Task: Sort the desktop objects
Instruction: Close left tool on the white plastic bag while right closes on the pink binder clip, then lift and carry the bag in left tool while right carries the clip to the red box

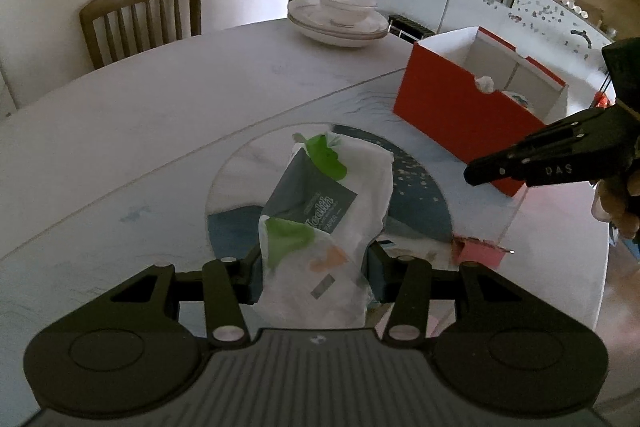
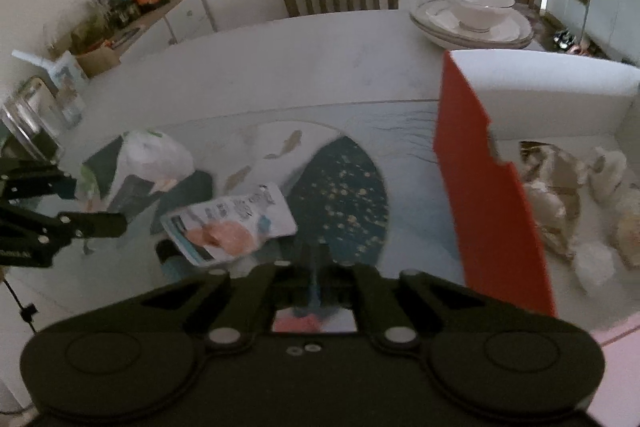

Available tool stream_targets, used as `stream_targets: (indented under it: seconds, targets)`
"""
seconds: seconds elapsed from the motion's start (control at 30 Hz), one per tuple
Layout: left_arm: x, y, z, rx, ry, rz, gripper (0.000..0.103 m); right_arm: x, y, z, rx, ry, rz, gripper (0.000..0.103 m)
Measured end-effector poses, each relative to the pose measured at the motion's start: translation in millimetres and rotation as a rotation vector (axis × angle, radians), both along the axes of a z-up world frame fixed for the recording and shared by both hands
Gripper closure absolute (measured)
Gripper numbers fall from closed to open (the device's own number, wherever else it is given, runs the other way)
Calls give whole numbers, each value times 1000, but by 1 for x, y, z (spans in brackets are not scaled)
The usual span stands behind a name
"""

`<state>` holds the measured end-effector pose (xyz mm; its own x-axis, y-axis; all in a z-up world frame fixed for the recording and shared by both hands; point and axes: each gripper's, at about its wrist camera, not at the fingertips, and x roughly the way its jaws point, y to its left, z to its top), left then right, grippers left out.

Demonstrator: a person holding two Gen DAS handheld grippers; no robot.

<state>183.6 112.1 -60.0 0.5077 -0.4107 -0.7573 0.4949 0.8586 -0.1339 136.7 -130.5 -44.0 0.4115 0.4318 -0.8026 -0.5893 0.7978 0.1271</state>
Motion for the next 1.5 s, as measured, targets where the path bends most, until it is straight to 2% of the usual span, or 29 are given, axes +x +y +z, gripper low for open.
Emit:
stream_targets:
  seconds: [0.03, 0.1, 0.17, 0.23, 0.3, 0.33, 0.37, 0.47, 0.63, 0.93, 1.1, 1.17, 1.2, 1.27, 1.5]
  targets:
    - [-1, -1, 0, -2, 0, -1, 55, -1, -2, 1, -5, 4, 0, 84]
    - [-4, -5, 1, -10, 3, -6, 55, -7, -9, 6, -11, -19, 10, 80]
    - [-7, -7, 1, -11, 0, -14, 55, -15, -15, 9, -21, -36, 26, 62]
    - [-9, -10, 2, -9, -1, -22, 55, -21, -22, 10, -13, -21, 40, 55]
    - [-11, -12, 2, -10, -2, -25, 55, -27, -25, 9, -2, -2, 60, 44]
    - [-11, -13, 2, -11, -1, -27, 55, -30, -27, 9, 8, 8, 77, 31]
    - [-12, -13, 2, -12, 0, -29, 55, -34, -28, 9, 16, 13, 95, 24]
    - [-13, -14, 1, -10, 4, -34, 55, -43, -26, 4, 6, 20, 135, 21]
    - [-16, -17, -2, 0, 10, -44, 55, -42, -17, -19, -50, 43, 143, 22]
    - [-16, -20, -4, 3, 16, -45, 55, -41, -4, -49, -134, 32, 164, 36]
    - [-17, -21, -5, 6, 16, -45, 55, -39, 2, -52, -156, 3, 167, 46]
    - [-18, -21, -5, 9, 14, -45, 55, -40, 3, -51, -160, -10, 173, 60]
    - [-18, -22, -5, 9, 14, -46, 55, -41, 4, -51, -169, -22, 178, 63]
    - [-18, -23, -5, 10, 16, -47, 55, -43, 5, -51, -189, -40, 194, 66]
    - [-19, -28, -2, 10, 19, -45, 55, -45, -1, -41, -160, -38, 196, 67]
